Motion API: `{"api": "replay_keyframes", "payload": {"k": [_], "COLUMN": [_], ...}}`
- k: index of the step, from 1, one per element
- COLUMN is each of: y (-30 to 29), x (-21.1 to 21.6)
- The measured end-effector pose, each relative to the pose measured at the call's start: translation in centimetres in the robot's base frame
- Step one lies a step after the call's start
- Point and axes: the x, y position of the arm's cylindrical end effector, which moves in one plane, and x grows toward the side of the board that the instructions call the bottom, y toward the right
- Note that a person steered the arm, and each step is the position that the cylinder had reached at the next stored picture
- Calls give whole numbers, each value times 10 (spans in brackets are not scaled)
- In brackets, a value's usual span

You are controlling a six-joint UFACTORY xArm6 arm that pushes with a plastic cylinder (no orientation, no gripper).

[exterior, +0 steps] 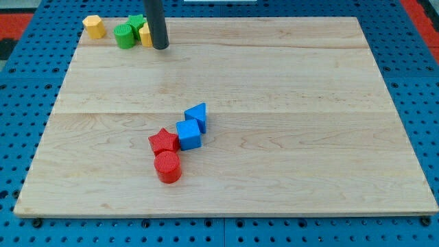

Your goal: Push the green star into the green circle

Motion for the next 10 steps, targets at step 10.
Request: {"api": "replay_keyframes", "payload": {"k": [10], "y": [-50], "x": [-63]}}
